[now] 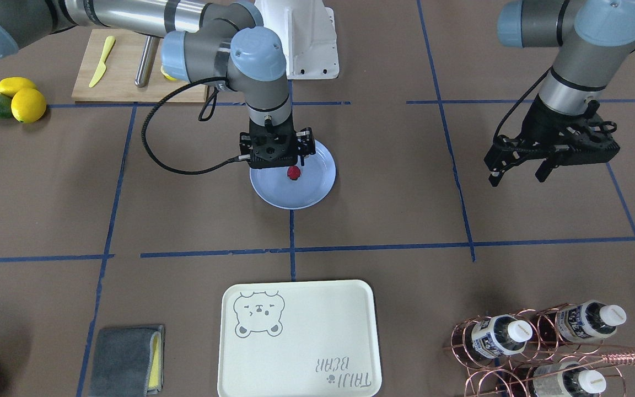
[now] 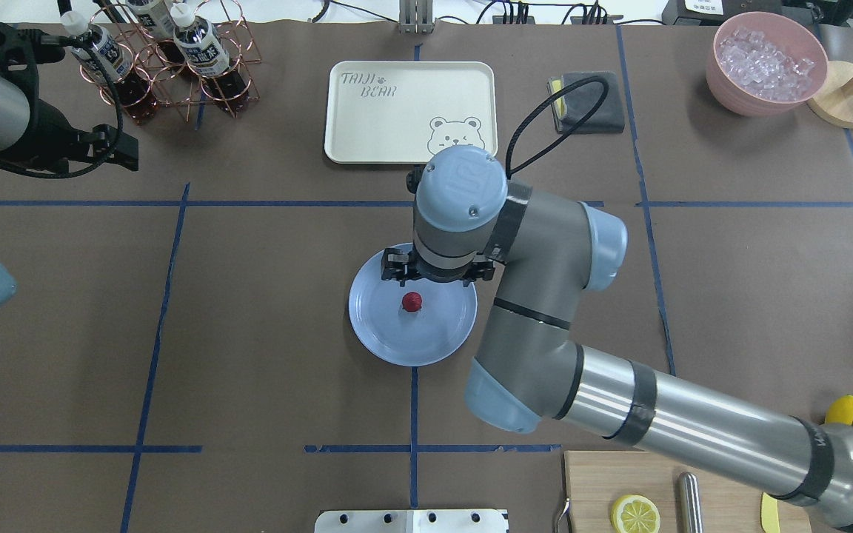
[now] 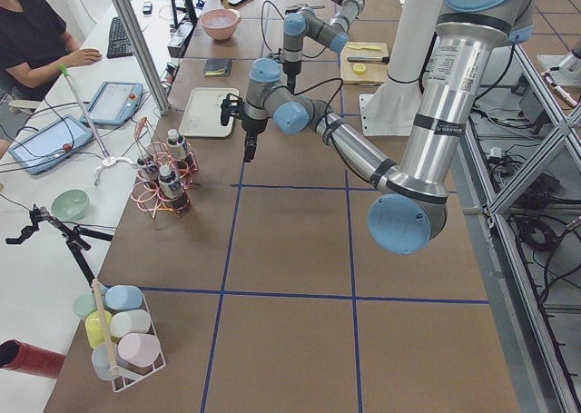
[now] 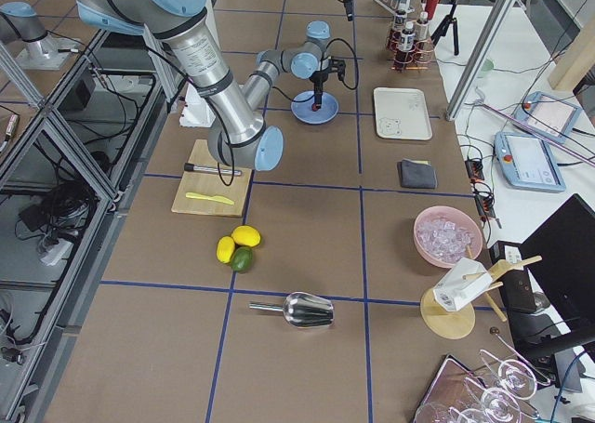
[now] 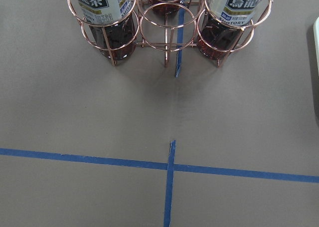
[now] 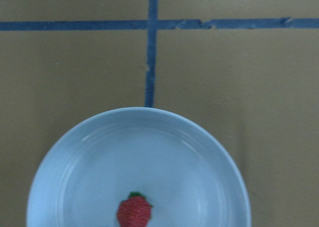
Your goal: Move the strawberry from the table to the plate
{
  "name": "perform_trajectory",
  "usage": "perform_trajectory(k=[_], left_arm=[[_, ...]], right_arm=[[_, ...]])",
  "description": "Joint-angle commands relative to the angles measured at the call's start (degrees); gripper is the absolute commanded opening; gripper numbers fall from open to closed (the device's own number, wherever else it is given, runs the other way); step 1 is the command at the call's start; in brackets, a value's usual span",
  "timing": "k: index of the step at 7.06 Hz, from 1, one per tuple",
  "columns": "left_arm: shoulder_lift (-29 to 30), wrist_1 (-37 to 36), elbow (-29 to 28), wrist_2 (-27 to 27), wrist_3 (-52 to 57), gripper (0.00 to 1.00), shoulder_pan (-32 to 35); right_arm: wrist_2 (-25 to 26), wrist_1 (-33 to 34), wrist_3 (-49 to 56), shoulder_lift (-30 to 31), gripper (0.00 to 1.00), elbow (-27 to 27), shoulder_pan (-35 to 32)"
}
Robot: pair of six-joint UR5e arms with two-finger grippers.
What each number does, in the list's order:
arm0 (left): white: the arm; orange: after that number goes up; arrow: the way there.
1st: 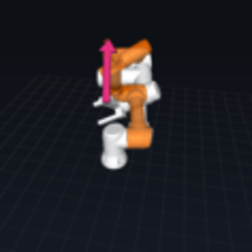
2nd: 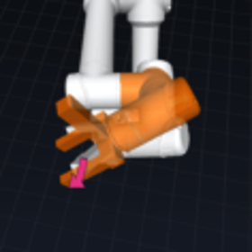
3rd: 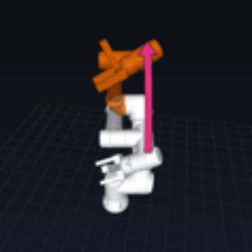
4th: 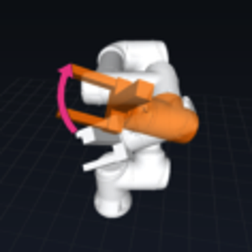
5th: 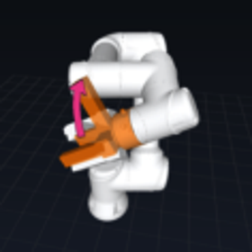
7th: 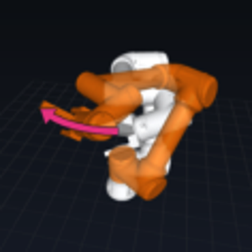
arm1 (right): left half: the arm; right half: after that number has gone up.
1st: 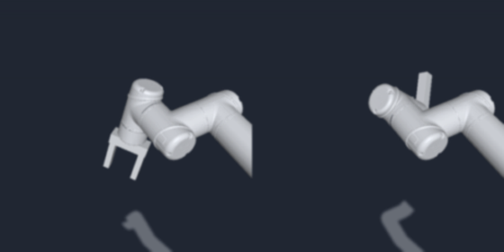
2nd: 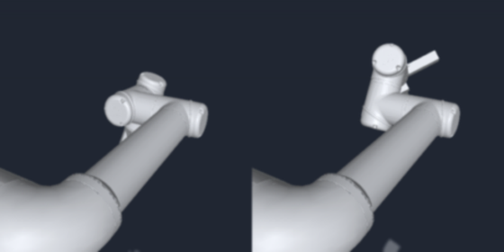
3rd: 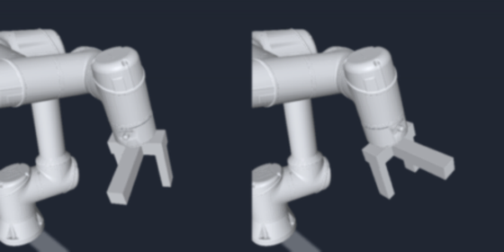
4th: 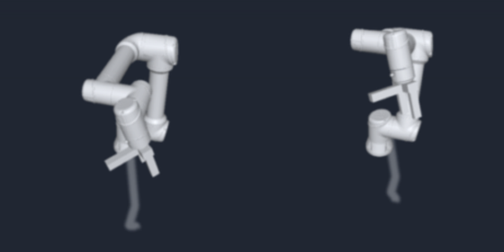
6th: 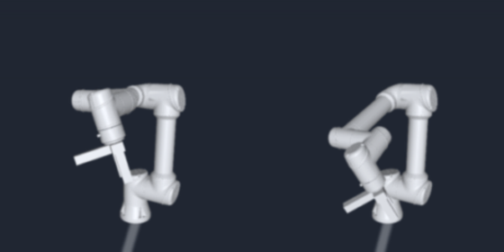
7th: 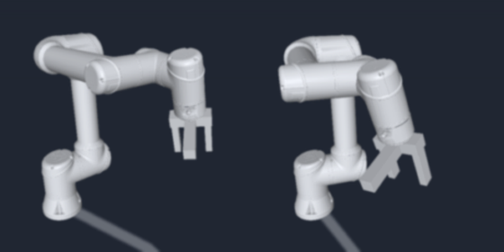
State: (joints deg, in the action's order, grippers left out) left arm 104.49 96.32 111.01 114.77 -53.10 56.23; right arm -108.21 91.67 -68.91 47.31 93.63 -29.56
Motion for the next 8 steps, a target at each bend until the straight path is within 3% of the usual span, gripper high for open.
perform_trajectory(k=[1, 3, 5, 6, 8], left_arm=[[0.2, -5.9, -0.1, 3.4, 12.2, 1.00, 5.9], [-1.0, -10.0, -0.3, 4.5, 24.3, 1.00, 11.7], [-5.5, -12.3, -2.9, 11.2, 41.4, 1.00, 20.9], [-6.2, -12.2, -7.4, 14.7, 50.5, 1.00, 24.9], [-9.9, -11.6, -10.1, 15.0, 57.3, 1.00, 27.5]], right_arm=[[-3.3, 5.0, 9.1, 10.1, 1.00, 11.2, -6.0], [-8.1, 7.7, 24.2, 18.7, 1.00, 15.0, -16.2], [-11.5, 7.6, 45.7, 29.4, 1.00, 15.3, -29.4], [-14.0, 7.7, 59.3, 34.1, 1.00, 14.7, -36.6], [-19.3, 7.3, 70.4, 44.4, 1.00, 14.6, -49.7]])
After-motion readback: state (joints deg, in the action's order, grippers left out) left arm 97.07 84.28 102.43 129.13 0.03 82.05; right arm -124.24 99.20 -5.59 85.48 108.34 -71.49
